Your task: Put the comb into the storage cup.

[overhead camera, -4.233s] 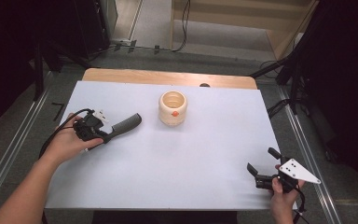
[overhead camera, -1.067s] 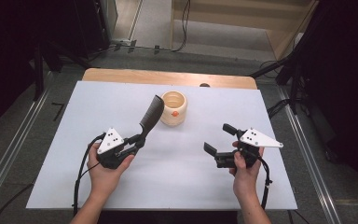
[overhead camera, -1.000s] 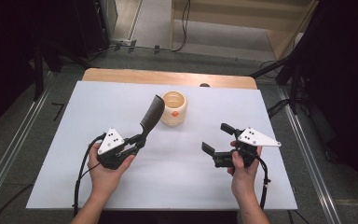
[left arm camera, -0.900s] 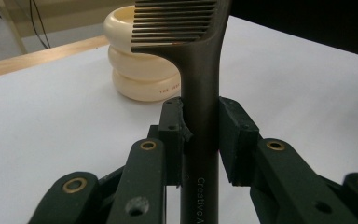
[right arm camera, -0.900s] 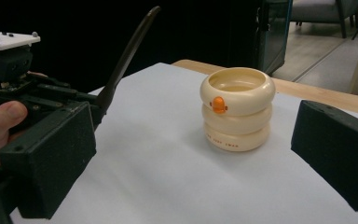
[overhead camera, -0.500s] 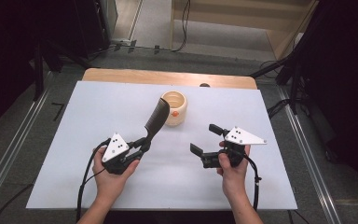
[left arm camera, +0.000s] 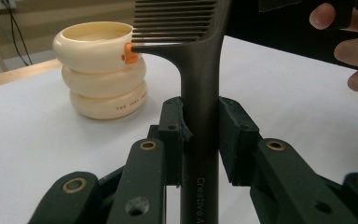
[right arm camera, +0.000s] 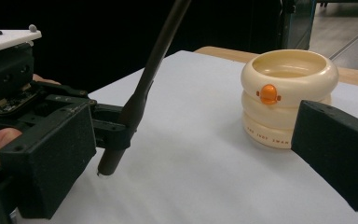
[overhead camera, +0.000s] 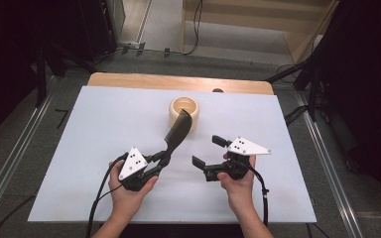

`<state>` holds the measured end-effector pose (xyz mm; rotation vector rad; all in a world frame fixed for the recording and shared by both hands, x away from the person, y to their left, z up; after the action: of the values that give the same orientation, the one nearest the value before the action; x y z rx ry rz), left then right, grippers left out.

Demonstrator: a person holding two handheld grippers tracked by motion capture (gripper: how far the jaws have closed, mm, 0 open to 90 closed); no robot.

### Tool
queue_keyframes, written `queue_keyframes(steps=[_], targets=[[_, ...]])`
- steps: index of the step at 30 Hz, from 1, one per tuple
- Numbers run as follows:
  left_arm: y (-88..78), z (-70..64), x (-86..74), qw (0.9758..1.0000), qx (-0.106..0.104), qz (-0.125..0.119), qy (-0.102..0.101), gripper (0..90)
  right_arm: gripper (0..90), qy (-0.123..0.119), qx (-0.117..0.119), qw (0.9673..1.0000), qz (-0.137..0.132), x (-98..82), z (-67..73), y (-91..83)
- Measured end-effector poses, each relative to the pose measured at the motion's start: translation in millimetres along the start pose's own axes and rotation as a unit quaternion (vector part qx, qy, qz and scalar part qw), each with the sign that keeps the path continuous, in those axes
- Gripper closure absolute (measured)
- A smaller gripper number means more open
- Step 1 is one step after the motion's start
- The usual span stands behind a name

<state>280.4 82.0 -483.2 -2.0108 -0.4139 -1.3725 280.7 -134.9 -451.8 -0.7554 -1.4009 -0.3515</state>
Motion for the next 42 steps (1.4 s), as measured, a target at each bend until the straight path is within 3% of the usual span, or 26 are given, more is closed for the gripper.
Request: queue_keyframes(steps=[31, 33, 36, 42], targets=[[14.8, -28.6, -10.3, 0.9997, -0.002, -0.004, 0.024, 72.8, 0.0, 0.039, 0.031, 0.9987, -0.004, 3.9, 19.2, 11.9], [15.4, -29.4, -10.7, 0.9997, -0.002, -0.005, 0.024, 72.8, 12.4, 0.051, 0.008, 0.9986, -0.010, 4.6, 17.7, 11.0], [16.0, -31.5, -11.5, 0.9997, -0.003, -0.005, 0.025, 72.8, 13.0, 0.071, 0.011, 0.9972, -0.018, 5.6, 16.4, 10.1], [17.2, -35.4, -12.2, 0.9995, -0.004, -0.006, 0.030, 72.8, 25.5, 0.096, -0.024, 0.9951, -0.012, 5.9, 14.0, 10.8]])
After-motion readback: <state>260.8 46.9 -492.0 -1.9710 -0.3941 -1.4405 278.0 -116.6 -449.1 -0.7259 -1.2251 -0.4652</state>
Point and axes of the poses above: each handheld gripper's, and its own axes: y roughly forward along the jaws, x roughly out of its top, z roughly to its left, the point moved 5 cm from there along y, roughly forward along the jaws, and after that the axes turned 14 degrees about -y, right-handed, at the moved point
